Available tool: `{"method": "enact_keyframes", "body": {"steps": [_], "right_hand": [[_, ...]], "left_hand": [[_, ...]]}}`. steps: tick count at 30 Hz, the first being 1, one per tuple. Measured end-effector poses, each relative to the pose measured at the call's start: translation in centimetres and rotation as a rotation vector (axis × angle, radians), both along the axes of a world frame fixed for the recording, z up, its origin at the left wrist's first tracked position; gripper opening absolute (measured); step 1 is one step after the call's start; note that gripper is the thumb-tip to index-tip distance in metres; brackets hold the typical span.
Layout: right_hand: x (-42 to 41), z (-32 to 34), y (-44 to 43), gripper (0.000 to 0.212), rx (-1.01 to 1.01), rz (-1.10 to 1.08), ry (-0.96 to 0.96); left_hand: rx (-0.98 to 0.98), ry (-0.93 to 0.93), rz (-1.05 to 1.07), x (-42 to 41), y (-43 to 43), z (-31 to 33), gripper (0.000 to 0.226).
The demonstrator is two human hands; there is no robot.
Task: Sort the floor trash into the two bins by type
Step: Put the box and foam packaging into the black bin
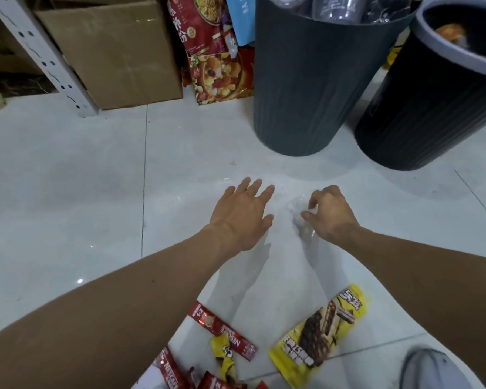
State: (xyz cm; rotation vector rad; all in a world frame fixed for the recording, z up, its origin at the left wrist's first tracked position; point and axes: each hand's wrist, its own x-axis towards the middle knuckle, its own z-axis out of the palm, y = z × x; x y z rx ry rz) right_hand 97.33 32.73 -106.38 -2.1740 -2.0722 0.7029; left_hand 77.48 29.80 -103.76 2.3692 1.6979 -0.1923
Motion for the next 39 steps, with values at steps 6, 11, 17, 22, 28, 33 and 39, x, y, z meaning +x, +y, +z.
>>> {"method": "enact_keyframes", "body": {"steps": [6, 11, 17, 22, 28, 33, 39], "right_hand": [[1.3, 2.5, -5.5, 0.027, 0.095, -0.084, 0.023], [3.4, 3.5, -9.8, 0.028, 0.138, -0.155, 0.015], [5.0, 3.5, -12.7, 0.026, 0.147, -0.187, 0.022], [5.9, 2.9, -13.6, 0.026, 0.141, -0.214, 0.029], [6.6, 1.7, -13.4, 0.028, 0.129, -0.217, 0.043], [7.4, 0.7, -12.4, 0.027, 0.129, -0.242, 0.069], [7.6, 0.0, -11.9, 0.027, 0.136, -0.249, 0.091]], "left_hand": [[-0.025, -0.042, -0.107, 1.6, -5.2, -1.3, 0.063], [-0.116, -0.083, -0.195, 3.9, -10.1, -2.6, 0.067], [-0.277, -0.16, -0.232, 6.1, -13.7, -4.0, 0.077], [-0.319, -0.207, -0.23, 7.2, -14.8, -5.1, 0.082], [-0.278, -0.149, -0.256, 8.5, -15.2, -6.5, 0.091], [-0.309, -0.212, -0.153, 9.3, -14.6, -7.3, 0.087], [-0.373, -0.425, 0.033, 9.3, -13.7, -7.2, 0.074]]}}
